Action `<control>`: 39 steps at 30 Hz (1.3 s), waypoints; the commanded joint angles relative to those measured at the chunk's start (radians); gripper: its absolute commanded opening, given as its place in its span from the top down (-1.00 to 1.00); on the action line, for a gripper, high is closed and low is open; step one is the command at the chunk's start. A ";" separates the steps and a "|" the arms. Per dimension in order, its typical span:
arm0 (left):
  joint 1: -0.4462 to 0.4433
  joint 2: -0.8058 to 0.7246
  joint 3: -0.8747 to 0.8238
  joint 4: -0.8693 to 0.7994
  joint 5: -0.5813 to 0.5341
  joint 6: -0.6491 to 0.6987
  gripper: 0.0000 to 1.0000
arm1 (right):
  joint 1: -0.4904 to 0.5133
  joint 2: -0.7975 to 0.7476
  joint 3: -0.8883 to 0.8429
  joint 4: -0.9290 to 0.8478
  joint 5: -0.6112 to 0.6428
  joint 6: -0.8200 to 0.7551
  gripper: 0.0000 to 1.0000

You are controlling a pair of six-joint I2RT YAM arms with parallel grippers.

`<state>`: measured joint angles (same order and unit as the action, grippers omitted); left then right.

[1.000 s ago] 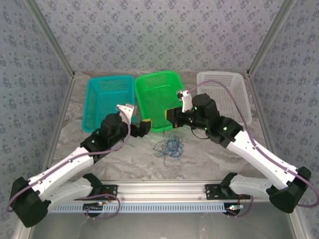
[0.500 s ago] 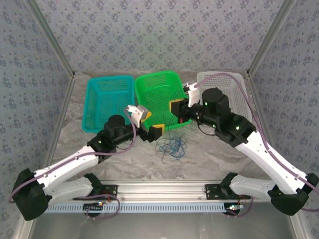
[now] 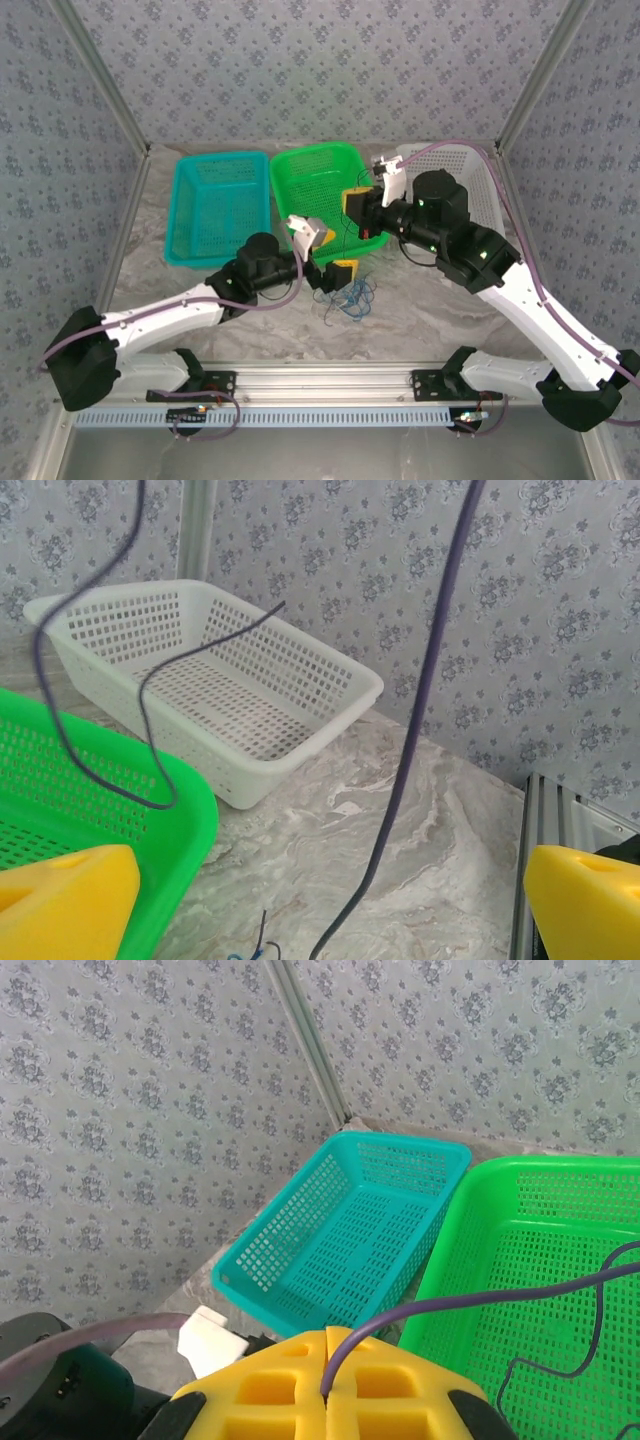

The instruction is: Untangle the cables

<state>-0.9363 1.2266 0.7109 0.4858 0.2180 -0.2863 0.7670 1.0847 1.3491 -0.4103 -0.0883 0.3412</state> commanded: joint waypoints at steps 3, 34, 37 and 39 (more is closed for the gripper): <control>-0.006 0.059 0.047 0.098 0.015 -0.025 -0.98 | -0.005 -0.009 0.073 0.040 0.034 -0.031 0.94; -0.013 0.415 0.165 0.030 0.049 -0.085 -0.59 | -0.047 0.133 0.572 -0.079 0.051 -0.234 0.95; -0.013 0.437 0.162 0.025 0.047 -0.094 -0.56 | -0.080 0.133 0.600 -0.063 0.071 -0.213 0.95; -0.013 0.453 0.163 0.021 0.044 -0.102 -0.54 | -0.097 0.133 0.618 -0.055 0.068 -0.197 0.95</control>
<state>-0.9390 1.6588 0.8444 0.5194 0.2470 -0.3672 0.6884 1.2304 1.9148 -0.4980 -0.0399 0.1318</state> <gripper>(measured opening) 0.772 0.068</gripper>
